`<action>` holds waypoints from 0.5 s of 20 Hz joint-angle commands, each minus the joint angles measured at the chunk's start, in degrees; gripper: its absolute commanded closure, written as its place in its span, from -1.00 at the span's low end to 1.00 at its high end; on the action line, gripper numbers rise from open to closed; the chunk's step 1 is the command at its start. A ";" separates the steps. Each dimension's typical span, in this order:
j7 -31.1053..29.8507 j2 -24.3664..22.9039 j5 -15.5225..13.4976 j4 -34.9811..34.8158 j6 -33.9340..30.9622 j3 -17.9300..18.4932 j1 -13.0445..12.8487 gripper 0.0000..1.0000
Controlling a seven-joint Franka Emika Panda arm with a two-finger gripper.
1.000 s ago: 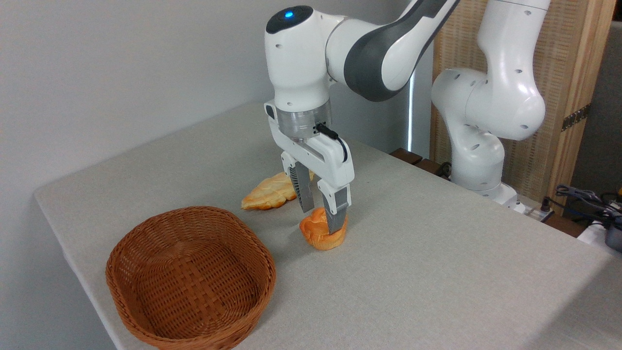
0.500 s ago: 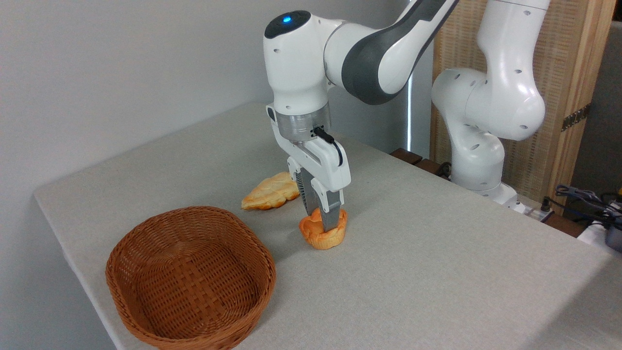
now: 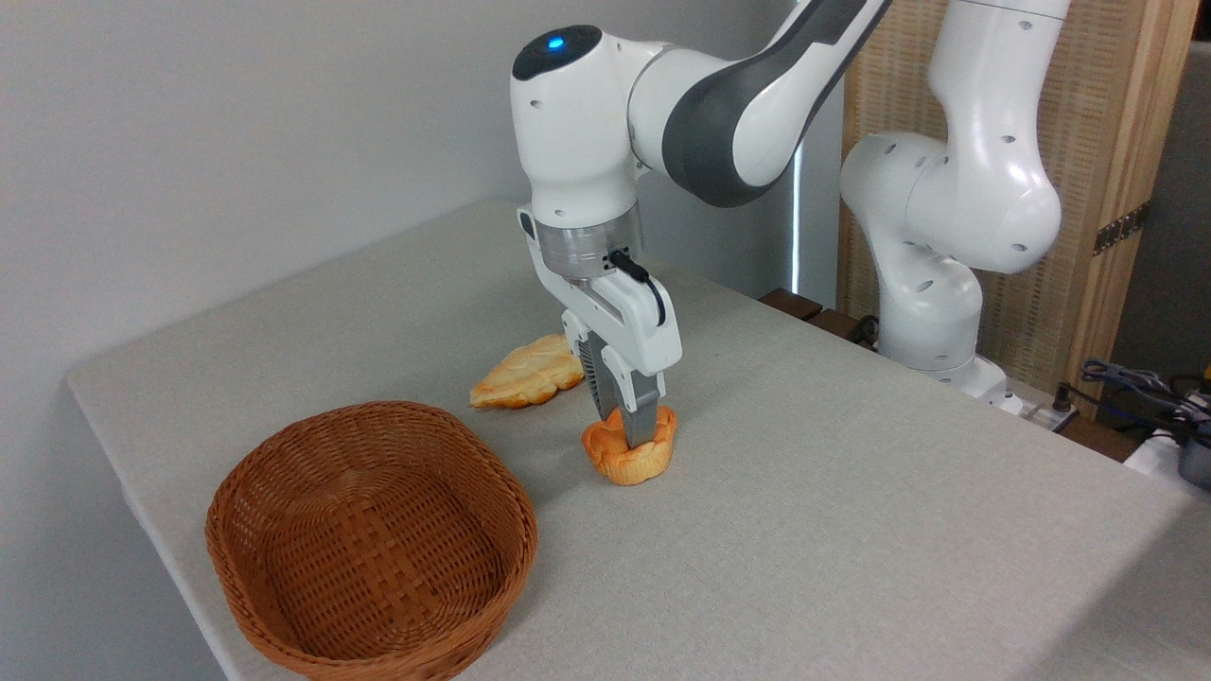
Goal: Put bread into the basket
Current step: 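Lift the orange bun and carry it over the wicker basket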
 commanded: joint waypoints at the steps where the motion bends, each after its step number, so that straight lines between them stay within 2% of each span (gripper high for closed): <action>1: 0.14 -0.04 0.59 0.47 -1.45 0.05 -0.42 0.73; 6: 0.14 0.22 -0.02 8.80 -9.00 0.31 -0.42 0.73; 9: -0.29 1.53 -0.90 14.69 -9.72 0.23 -0.42 0.73; 10: -0.56 2.67 -2.21 16.97 -9.72 0.31 -0.42 0.73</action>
